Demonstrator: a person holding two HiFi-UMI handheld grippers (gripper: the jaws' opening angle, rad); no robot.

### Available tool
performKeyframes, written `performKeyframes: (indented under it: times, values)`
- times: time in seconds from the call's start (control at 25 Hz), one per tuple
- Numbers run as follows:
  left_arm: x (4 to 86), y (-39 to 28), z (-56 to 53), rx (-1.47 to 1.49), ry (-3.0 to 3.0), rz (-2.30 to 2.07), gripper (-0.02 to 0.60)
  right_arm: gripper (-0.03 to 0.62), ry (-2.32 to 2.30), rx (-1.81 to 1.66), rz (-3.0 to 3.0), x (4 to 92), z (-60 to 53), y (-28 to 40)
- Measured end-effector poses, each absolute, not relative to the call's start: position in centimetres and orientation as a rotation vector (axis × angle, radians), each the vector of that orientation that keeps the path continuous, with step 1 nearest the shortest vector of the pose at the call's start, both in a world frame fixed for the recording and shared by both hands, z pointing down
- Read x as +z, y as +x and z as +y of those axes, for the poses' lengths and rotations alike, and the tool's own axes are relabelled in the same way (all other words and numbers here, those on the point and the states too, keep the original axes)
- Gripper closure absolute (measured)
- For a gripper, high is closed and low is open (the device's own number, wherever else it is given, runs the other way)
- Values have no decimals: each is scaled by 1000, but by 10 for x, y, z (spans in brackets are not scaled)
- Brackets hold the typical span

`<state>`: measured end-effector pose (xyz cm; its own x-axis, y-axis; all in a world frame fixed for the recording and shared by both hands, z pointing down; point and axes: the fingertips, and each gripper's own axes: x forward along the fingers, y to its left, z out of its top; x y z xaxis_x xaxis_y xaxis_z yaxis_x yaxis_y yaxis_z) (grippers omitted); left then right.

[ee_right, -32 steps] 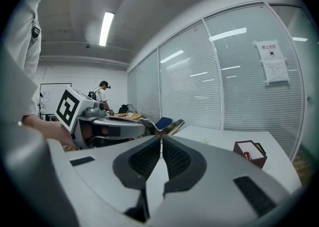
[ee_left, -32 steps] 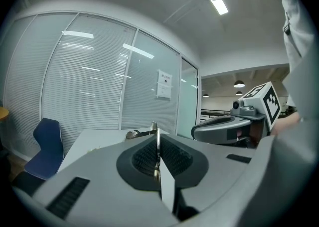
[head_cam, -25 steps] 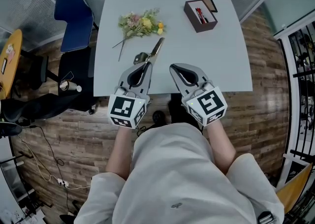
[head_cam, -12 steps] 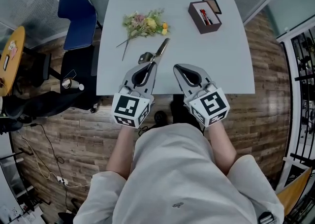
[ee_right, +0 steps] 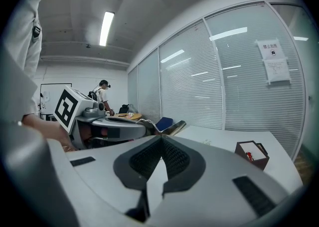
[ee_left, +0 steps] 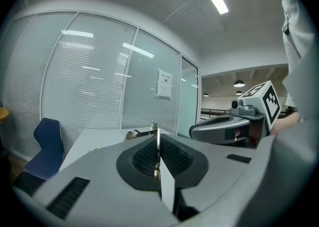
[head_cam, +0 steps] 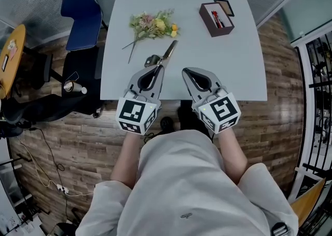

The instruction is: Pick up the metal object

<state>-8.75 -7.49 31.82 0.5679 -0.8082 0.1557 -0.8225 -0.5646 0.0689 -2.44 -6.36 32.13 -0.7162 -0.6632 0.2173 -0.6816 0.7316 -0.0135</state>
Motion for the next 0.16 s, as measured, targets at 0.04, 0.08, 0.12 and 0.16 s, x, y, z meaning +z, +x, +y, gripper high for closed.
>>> performKeyframes:
  times: [0.04, 0.08, 0.12, 0.16]
  values:
    - [319, -88, -75, 160, 2658, -1393, 561, 588, 1075, 137, -2735, 322, -64, -24]
    - [319, -89, -75, 159, 2656, -1394, 560, 588, 1075, 138, -2734, 322, -64, -24]
    - [319, -90, -76, 159, 2654, -1395, 561, 588, 1075, 139, -2733, 322, -65, -24]
    - [320, -91, -76, 158, 2653, -1397, 560, 588, 1075, 139, -2732, 323, -65, -24]
